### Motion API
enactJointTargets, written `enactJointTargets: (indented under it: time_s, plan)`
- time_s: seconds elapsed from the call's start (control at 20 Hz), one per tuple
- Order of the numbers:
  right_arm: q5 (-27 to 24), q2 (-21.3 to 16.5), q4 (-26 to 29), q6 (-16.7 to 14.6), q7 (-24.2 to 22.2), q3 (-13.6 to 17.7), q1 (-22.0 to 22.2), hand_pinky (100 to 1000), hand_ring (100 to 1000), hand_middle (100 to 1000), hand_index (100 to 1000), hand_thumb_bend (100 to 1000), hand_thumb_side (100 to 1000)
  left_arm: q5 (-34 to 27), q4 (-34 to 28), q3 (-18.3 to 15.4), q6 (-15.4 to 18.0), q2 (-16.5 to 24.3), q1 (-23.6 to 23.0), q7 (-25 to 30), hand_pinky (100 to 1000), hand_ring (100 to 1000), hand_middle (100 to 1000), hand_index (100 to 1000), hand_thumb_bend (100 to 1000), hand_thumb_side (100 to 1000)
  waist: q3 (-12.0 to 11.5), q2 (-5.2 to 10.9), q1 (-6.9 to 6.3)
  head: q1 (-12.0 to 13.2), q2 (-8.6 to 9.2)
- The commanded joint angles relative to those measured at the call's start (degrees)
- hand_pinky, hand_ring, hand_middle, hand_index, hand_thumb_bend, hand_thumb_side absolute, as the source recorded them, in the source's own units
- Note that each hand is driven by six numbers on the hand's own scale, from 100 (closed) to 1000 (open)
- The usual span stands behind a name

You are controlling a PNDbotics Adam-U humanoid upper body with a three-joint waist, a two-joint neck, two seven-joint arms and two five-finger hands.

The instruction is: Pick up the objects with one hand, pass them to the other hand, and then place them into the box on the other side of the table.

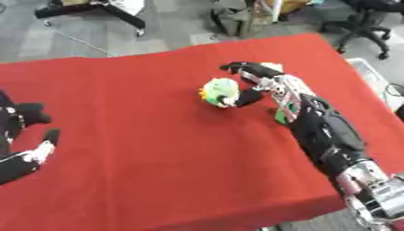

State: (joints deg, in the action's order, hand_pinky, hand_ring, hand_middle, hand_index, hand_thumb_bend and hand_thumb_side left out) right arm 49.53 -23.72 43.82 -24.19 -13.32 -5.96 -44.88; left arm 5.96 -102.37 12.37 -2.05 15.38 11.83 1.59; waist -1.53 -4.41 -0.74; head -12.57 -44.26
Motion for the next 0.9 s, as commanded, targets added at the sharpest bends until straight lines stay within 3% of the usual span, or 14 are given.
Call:
enactJointTargets:
  time_s: [0.05,0.25,0.35,0.4,0.55,0.7,0.9]
  plan:
    - [3.46,-0.4,-1.6,0.46,0.8,0.98,-1.38,960,891,917,1000,328,519,-0.5,-1.52,0.04,0.01,0.21,0.92,0.48,881,687,593,757,269,100,-0.18,0.46,-0.06,-1.0,0.14]
    - [6.79,0.3,-2.49,0.88,3.87,1.43,-1.29,920,825,791,912,250,359,-0.6,-1.59,0.2,-0.09,0.08,0.93,0.7,881,688,593,757,270,100,-0.3,0.42,-0.11,-1.42,0.14]
    - [6.96,0.59,-1.69,0.74,8.47,1.91,-1.14,869,720,566,708,137,215,-0.61,-1.53,0.24,-0.1,0.03,0.91,0.76,881,688,593,756,269,100,-0.3,0.45,-0.11,-1.36,0.14]
    - [6.57,0.63,-0.8,0.48,11.48,1.94,-0.94,853,683,505,648,100,190,-0.61,-1.5,0.22,-0.1,0.04,0.87,0.74,881,688,593,756,268,100,-0.29,0.46,-0.09,-1.33,0.14]
    - [3.36,0.85,4.67,-1.03,20.22,0.97,0.1,807,592,387,523,100,156,-0.64,-1.2,0.05,-0.22,0.12,0.69,0.48,881,687,593,755,265,100,-0.11,0.48,0.03,-0.91,0.14]
    - [-1.35,1.55,17.47,-3.18,26.44,-2.98,2.24,787,582,377,509,100,125,-0.98,-0.44,0.0,-0.41,0.33,0.67,0.15,881,686,592,755,263,100,0.27,0.47,0.23,0.49,0.14]
    - [-4.69,2.68,42.24,-6.62,28.16,-10.25,6.37,755,611,416,529,126,100,-2.39,0.56,0.41,-0.52,1.19,1.53,0.32,882,687,594,756,277,100,0.41,0.24,0.28,2.94,0.14]
